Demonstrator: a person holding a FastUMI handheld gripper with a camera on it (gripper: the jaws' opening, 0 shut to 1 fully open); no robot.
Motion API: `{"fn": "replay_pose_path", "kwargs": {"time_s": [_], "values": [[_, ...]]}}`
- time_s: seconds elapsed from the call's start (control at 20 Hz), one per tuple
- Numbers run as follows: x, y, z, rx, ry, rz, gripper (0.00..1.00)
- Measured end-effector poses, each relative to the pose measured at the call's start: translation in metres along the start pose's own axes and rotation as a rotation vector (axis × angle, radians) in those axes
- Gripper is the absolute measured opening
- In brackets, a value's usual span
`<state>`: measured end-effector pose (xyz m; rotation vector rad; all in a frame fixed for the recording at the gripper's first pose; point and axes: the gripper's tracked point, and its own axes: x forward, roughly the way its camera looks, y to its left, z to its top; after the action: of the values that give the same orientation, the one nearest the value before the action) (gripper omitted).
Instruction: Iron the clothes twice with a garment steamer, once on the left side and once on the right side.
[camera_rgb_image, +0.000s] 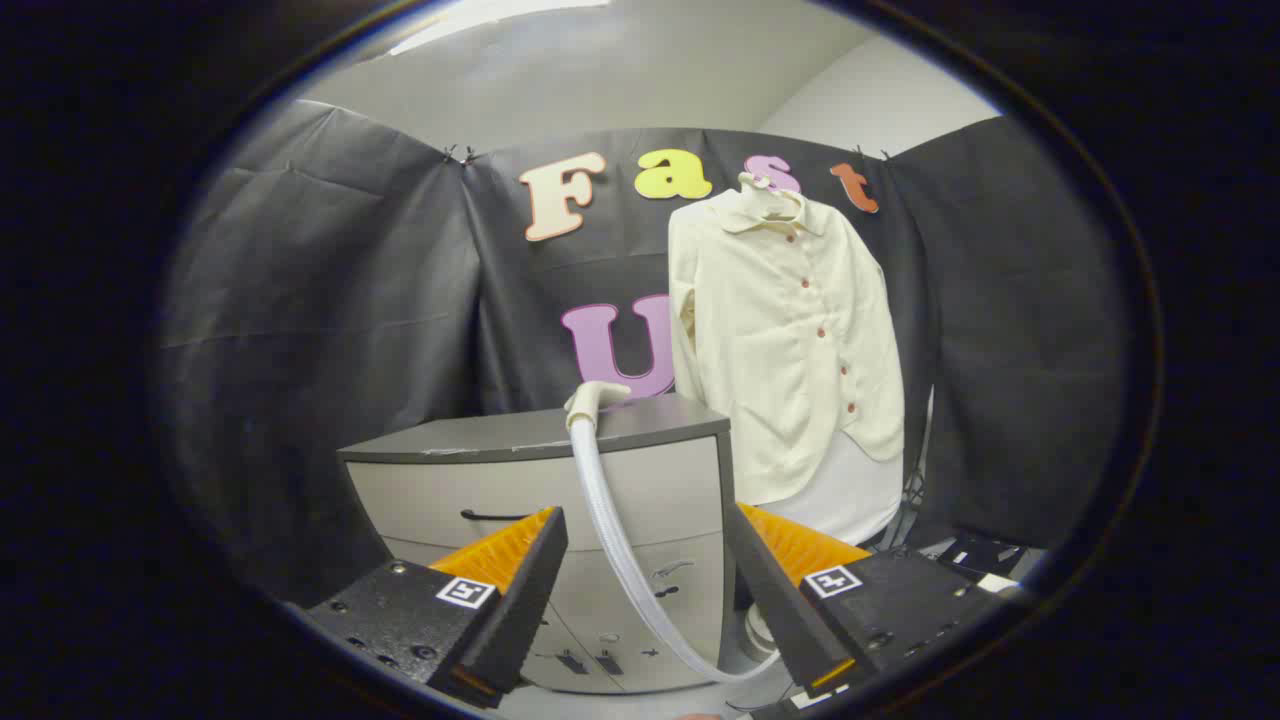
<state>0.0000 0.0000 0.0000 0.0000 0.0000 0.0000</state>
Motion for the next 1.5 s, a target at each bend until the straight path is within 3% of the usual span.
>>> {"fn": "replay_pose_path", "kwargs": {"time_s": [0.6, 1.05, 1.5], "values": [[0.016, 0.009, 0.011, -0.007, 0.013, 0.062, 0.97], [0.052, 0.038, 0.006, -0.014, 0.033, 0.181, 0.97], [0.107, 0.063, 0.026, -0.005, 0.013, 0.227, 0.96]]}}
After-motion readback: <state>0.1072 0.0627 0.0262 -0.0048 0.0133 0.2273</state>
